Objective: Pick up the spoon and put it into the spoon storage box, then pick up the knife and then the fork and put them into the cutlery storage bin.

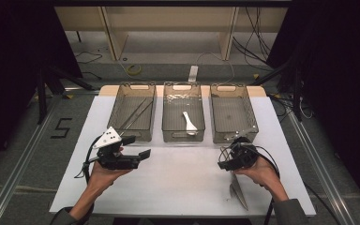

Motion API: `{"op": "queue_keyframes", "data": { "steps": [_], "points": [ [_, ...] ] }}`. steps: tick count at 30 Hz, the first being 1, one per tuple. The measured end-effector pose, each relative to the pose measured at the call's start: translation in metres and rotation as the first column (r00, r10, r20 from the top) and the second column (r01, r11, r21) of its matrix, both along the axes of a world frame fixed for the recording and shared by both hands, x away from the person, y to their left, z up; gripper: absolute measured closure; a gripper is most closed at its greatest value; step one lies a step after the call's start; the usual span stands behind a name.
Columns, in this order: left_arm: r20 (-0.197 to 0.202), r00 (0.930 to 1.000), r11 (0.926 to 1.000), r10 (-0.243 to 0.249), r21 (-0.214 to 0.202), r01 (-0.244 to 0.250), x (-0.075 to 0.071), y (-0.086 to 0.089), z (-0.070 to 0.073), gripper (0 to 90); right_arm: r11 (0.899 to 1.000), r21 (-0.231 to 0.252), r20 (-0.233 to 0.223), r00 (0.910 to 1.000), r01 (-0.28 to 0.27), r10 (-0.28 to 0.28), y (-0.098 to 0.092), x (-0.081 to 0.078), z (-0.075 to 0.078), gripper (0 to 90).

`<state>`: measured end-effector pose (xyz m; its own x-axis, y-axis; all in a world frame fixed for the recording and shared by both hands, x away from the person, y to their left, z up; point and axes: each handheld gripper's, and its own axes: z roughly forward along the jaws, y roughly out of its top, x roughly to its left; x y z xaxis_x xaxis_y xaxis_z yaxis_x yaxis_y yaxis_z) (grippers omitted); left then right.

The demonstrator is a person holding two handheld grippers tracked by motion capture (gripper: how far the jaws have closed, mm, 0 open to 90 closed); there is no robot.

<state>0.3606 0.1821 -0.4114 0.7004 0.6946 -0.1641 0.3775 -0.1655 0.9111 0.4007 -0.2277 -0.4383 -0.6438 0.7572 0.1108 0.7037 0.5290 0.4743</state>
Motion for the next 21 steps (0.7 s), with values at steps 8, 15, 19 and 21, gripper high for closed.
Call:
{"op": "queue_keyframes", "data": {
  "steps": [8, 15, 19, 21],
  "points": [
    [0.0, 1.0, 1.0, 0.0, 0.0, 0.0, -0.0008, 0.0001, 0.0001, 16.6, 1.0, -0.025, -0.012, 0.9999, -0.003, 0.003, -0.0009, -0.0033, -0.0043, 32.0],
    [0.003, 1.0, 1.0, 0.003, 0.003, -0.003, -0.001, 0.0002, 0.0001, 16.6, 0.999, -0.034, -0.018, 0.9998, 0.005, -0.006, -0.0046, -0.0041, -0.005, 34.1],
    [0.005, 1.0, 1.0, 0.003, 0.004, -0.003, -0.0009, -0.0004, 0.0001, 16.5, 0.999, -0.051, -0.02, 0.9997, 0.016, -0.017, -0.0066, -0.0046, -0.0064, 36.5],
    [0.007, 1.0, 1.0, 0.0, 0.007, 0.0, -0.0011, -0.001, 0.0002, 16.6, 0.998, -0.056, -0.021, 0.9996, 0.016, -0.017, -0.007, -0.0057, -0.0072, 37.9]
  ]
}}
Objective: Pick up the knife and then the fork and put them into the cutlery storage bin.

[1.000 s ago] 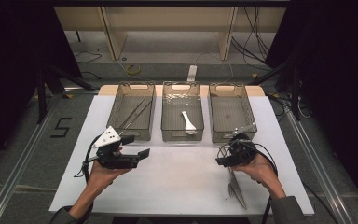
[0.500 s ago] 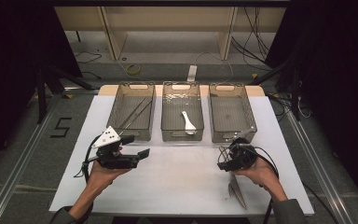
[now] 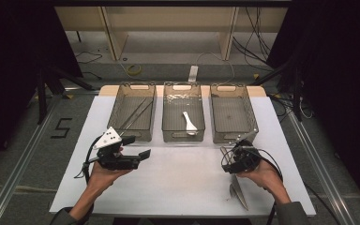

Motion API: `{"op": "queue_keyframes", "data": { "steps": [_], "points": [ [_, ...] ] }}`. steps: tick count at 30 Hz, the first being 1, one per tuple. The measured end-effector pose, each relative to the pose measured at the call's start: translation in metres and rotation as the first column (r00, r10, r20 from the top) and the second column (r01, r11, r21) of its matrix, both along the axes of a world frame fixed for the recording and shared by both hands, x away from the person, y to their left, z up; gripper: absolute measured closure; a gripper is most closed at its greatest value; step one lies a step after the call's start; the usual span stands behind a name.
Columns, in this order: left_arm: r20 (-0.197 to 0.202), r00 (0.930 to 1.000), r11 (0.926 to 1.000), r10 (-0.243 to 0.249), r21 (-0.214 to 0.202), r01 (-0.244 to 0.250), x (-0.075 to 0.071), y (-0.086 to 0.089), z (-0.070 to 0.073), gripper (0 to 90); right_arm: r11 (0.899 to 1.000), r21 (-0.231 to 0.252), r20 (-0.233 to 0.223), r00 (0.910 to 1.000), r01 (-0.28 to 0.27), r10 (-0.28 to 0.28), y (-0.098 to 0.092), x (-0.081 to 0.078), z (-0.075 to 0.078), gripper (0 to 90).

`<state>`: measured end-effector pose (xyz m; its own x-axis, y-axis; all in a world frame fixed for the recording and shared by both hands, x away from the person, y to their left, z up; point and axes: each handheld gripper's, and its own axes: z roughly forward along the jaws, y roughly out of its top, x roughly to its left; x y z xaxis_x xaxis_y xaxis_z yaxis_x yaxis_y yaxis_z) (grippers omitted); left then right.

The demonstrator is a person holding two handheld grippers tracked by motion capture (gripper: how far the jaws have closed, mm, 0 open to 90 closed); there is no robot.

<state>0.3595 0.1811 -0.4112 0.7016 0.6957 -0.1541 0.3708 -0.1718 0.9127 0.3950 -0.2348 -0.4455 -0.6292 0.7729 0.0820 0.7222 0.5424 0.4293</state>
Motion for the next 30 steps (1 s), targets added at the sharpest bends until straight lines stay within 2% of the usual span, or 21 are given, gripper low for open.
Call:
{"op": "queue_keyframes", "data": {
  "steps": [7, 16, 20, 26, 30],
  "points": [
    [0.003, 1.0, 1.0, 0.001, 0.002, -0.001, -0.001, 0.001, 0.0, 16.6, 0.999, -0.03, -0.006, 0.9998, -0.017, 0.017, 0.003, -0.003, -0.001, 45.2],
    [0.004, 1.0, 0.9999, -0.007, 0.011, 0.007, -0.001, 0.0, -0.001, 16.6, 0.999, -0.038, -0.023, 0.9996, -0.018, 0.017, 0.001, 0.0, -0.009, 56.7],
    [0.001, 1.0, 1.0, -0.004, 0.007, 0.004, -0.001, 0.001, -0.001, 16.6, 0.999, -0.052, -0.002, 0.9999, -0.013, 0.013, 0.002, 0.001, -0.009, 61.5],
    [0.003, 1.0, 0.9999, -0.009, 0.011, 0.009, -0.001, 0.0, -0.001, 16.6, 0.997, -0.069, 0.009, 0.9996, -0.026, 0.027, 0.007, 0.001, -0.009, 66.1],
    [0.003, 0.9999, 0.9998, -0.011, 0.014, 0.011, -0.001, 0.0, -0.001, 16.6, 0.995, -0.085, -0.005, 0.9991, -0.044, 0.043, 0.014, 0.001, -0.012, 66.3]
  ]
}}
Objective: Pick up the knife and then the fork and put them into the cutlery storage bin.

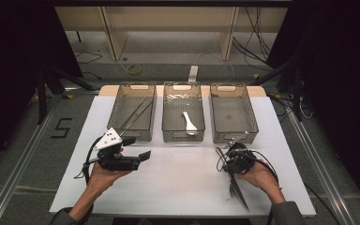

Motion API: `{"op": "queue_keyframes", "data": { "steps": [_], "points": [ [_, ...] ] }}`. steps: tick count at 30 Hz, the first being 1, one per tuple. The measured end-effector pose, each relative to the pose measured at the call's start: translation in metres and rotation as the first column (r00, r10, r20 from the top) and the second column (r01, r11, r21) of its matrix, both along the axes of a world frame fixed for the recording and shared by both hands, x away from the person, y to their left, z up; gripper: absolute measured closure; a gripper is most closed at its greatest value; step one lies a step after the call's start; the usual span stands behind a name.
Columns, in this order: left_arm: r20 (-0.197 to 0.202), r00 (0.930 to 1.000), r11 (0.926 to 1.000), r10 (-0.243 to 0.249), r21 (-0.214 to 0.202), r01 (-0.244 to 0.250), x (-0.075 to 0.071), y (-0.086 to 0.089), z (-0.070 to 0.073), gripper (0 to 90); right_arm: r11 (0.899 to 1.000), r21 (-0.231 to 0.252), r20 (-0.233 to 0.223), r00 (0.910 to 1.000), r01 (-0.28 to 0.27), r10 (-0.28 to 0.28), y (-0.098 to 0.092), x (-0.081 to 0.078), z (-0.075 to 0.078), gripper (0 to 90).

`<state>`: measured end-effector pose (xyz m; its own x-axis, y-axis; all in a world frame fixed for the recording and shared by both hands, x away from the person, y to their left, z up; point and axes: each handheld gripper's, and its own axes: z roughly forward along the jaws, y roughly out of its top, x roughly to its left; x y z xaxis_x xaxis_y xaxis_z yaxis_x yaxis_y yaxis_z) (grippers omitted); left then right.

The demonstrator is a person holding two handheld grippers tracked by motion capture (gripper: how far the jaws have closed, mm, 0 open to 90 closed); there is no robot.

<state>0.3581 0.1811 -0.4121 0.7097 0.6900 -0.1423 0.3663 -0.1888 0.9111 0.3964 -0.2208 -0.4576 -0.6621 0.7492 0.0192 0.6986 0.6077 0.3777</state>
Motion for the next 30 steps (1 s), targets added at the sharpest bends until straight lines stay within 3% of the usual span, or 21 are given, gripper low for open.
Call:
{"op": "queue_keyframes", "data": {
  "steps": [3, 17, 21, 30],
  "points": [
    [-0.004, 1.0, 1.0, 0.0, -0.001, 0.0, 0.0, 0.0, 0.0, 16.6, 0.999, -0.036, -0.008, 0.9999, -0.008, 0.008, 0.004, 0.001, -0.003, 66.3],
    [-0.01, 1.0, 1.0, 0.0, 0.006, 0.0, 0.0, -0.001, -0.001, 16.6, 1.0, -0.019, -0.036, 0.9993, -0.013, 0.012, 0.005, 0.007, -0.001, 73.1],
    [-0.009, 1.0, 1.0, 0.0, 0.006, 0.0, 0.001, -0.001, -0.001, 16.6, 0.999, -0.037, -0.036, 0.9992, -0.015, 0.014, 0.008, 0.01, -0.002, 79.3],
    [-0.009, 1.0, 0.9999, -0.001, 0.01, 0.001, 0.001, -0.001, -0.001, 16.7, 0.998, -0.049, -0.045, 0.9983, -0.04, 0.038, 0.009, 0.012, -0.001, 79.7]
  ]
}}
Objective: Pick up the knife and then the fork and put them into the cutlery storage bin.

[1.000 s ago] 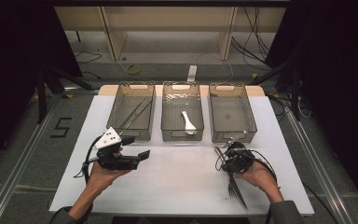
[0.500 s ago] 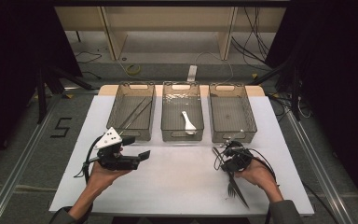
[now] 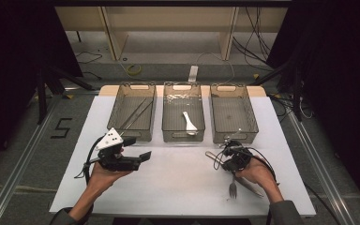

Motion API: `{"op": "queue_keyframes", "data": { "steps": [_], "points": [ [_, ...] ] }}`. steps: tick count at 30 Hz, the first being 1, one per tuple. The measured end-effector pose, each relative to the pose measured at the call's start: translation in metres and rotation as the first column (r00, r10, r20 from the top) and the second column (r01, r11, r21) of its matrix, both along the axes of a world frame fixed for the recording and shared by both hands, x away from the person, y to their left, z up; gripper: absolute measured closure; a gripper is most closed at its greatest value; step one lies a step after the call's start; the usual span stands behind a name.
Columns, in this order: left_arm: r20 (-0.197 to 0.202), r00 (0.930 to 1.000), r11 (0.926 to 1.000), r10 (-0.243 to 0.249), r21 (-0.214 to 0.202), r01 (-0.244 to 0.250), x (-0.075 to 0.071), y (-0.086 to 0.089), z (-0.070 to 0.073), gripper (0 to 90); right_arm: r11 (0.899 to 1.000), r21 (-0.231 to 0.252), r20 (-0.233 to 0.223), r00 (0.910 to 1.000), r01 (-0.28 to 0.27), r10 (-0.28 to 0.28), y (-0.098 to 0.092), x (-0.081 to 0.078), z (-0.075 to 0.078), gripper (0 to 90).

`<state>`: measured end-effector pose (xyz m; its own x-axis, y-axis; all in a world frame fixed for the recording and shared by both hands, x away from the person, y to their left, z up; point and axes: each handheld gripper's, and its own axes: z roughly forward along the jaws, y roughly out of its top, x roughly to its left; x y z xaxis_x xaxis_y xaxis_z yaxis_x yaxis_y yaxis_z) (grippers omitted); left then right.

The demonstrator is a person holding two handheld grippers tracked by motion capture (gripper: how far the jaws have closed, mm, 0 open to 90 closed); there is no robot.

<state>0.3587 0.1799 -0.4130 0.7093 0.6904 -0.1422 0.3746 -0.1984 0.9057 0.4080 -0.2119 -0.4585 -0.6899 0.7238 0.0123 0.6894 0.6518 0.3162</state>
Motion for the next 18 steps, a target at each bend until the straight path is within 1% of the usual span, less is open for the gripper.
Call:
{"op": "queue_keyframes", "data": {
  "steps": [5, 7, 15, 18],
  "points": [
    [-0.001, 1.0, 1.0, 0.002, -0.003, -0.002, 0.0, 0.001, 0.0, 16.7, 1.0, -0.012, 0.012, 0.9998, -0.017, 0.017, 0.0, -0.002, 0.001, 80.0],
    [0.0, 1.0, 1.0, 0.004, -0.007, -0.004, 0.0, 0.001, 0.0, 16.7, 1.0, -0.008, 0.014, 0.9997, -0.021, 0.021, -0.001, -0.002, 0.003, 80.0],
    [-0.002, 1.0, 1.0, 0.003, -0.005, -0.003, 0.0, 0.001, 0.0, 16.7, 1.0, 0.023, 0.077, 0.997, -0.014, 0.012, -0.008, -0.004, 0.015, 80.2],
    [-0.001, 1.0, 1.0, 0.005, -0.009, -0.005, 0.0, 0.001, 0.0, 16.7, 0.999, 0.034, 0.089, 0.9959, -0.016, 0.012, -0.009, -0.005, 0.018, 80.2]
  ]
}}
